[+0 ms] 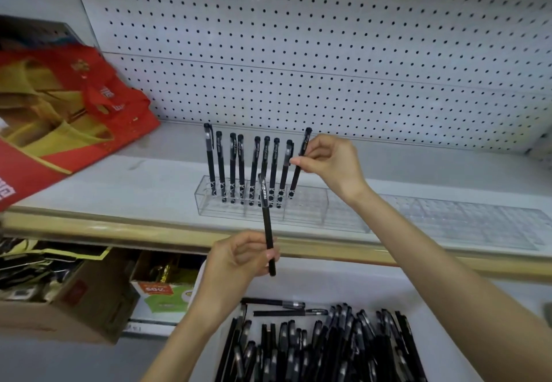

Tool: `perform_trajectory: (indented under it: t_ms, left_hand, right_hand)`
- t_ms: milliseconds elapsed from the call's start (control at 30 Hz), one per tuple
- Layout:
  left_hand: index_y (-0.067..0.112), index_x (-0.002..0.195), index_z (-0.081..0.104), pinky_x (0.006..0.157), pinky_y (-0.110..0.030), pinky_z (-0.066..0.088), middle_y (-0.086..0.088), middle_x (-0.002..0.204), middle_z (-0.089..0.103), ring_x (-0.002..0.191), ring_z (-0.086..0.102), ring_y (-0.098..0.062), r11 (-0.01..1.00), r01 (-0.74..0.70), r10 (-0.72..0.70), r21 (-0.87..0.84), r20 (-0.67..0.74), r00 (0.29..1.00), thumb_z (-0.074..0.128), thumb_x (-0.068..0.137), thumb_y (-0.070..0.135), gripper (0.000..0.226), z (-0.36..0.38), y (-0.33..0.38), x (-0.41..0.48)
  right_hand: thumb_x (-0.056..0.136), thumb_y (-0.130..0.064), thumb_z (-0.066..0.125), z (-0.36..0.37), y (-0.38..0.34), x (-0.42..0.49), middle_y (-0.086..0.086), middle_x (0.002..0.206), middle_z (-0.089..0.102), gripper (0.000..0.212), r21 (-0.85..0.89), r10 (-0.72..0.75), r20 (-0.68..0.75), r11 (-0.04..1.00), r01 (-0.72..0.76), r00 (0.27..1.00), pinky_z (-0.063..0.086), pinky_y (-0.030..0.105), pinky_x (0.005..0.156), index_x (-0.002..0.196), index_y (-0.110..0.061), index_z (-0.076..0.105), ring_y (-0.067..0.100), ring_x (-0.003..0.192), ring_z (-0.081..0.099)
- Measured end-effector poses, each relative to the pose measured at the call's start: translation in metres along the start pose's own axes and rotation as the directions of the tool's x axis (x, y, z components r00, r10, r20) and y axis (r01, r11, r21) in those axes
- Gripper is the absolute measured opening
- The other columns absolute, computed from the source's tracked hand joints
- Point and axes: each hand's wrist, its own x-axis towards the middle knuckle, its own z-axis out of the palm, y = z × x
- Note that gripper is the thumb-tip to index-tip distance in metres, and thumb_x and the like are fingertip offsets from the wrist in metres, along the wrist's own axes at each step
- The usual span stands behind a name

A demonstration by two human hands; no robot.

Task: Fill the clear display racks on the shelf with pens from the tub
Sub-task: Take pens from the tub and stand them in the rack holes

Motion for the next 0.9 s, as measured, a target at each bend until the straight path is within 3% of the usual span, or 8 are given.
perform_trajectory:
  t_ms: [167,433,600,667,733,800,900]
  left_hand:
    - [0.002,0.09,0.068,0.07,-0.028,0.059,-0.014,0.084,0.074,0.082,0.072,-0.023,0.999,0.018,-0.019,-0.03,-0.009,1.0,0.067,0.08,-0.006,0.012,-0.001,-0.004,0.002]
    - [0.003,0.092,0.07,0.071,-0.029,0.059,-0.013,0.084,0.073,0.084,0.071,-0.024,0.999,0.04,-0.04,-0.004,-0.005,0.999,0.067,0.081,-0.003,0.013,-0.004,-0.009,0.003]
    - [0.003,0.094,0.07,0.07,-0.027,0.059,-0.013,0.086,0.073,0.084,0.071,-0.023,0.999,0.042,-0.042,0.005,0.002,0.999,0.067,0.082,-0.003,0.013,-0.004,-0.009,0.003]
    - [0.001,0.095,0.069,0.069,-0.025,0.058,-0.014,0.086,0.073,0.084,0.071,-0.022,0.999,0.042,-0.042,-0.002,0.004,0.999,0.066,0.083,-0.003,0.014,-0.003,-0.008,0.003]
    - [0.0,0.096,0.069,0.069,-0.025,0.058,-0.016,0.087,0.073,0.084,0.071,-0.022,0.999,0.038,-0.038,-0.01,0.012,0.999,0.065,0.083,-0.003,0.014,-0.001,-0.006,0.002]
    - [-0.001,0.097,0.069,0.07,-0.025,0.058,-0.017,0.087,0.073,0.084,0.071,-0.021,0.999,0.033,-0.033,-0.018,0.033,0.999,0.065,0.083,-0.003,0.014,0.004,-0.003,0.002]
    - [0.0,0.097,0.069,0.07,-0.025,0.058,-0.016,0.087,0.073,0.082,0.071,-0.019,1.0,0.013,-0.013,-0.01,0.071,0.997,0.064,0.084,-0.003,0.015,0.015,0.0,0.001]
  right_hand:
    - [0.067,-0.019,0.085,0.006,0.013,-0.004,-0.011,0.062,0.064,0.027,-0.102,0.011,0.064,0.995,-0.005,0.998,0.05,0.016,0.065,0.065,-0.024,0.058,0.005,0.062,0.064]
    - [0.069,-0.02,0.084,0.01,0.022,-0.003,-0.007,0.065,0.065,0.025,-0.111,0.035,0.089,0.994,-0.026,0.995,0.054,0.025,0.071,0.065,-0.024,0.06,0.012,0.069,0.066]
    - [0.068,-0.023,0.084,0.004,0.021,-0.008,-0.007,0.076,0.069,0.022,-0.117,0.051,0.114,0.992,-0.038,0.992,0.055,0.023,0.076,0.076,-0.026,0.064,0.005,0.073,0.068]
    - [0.07,-0.025,0.083,-0.005,0.017,-0.013,-0.006,0.087,0.071,0.024,-0.136,0.048,0.085,0.99,-0.036,0.995,0.054,0.021,0.077,0.087,-0.024,0.066,0.005,0.077,0.068]
    - [0.073,-0.025,0.081,-0.014,0.011,-0.022,-0.006,0.085,0.07,0.021,-0.154,0.009,-0.012,0.988,-0.011,1.0,0.053,0.021,0.073,0.089,-0.024,0.067,0.006,0.072,0.065]
    - [0.076,-0.021,0.079,-0.022,0.0,-0.034,-0.009,0.074,0.068,0.013,-0.103,0.002,-0.037,0.995,-0.006,0.999,0.051,0.023,0.066,0.083,-0.024,0.068,0.007,0.064,0.061]
    - [0.083,-0.011,0.071,-0.025,-0.019,-0.059,-0.003,0.07,0.068,0.001,0.068,0.073,0.149,0.994,-0.084,0.986,0.052,0.021,0.058,0.083,-0.012,0.071,0.008,0.059,0.061]
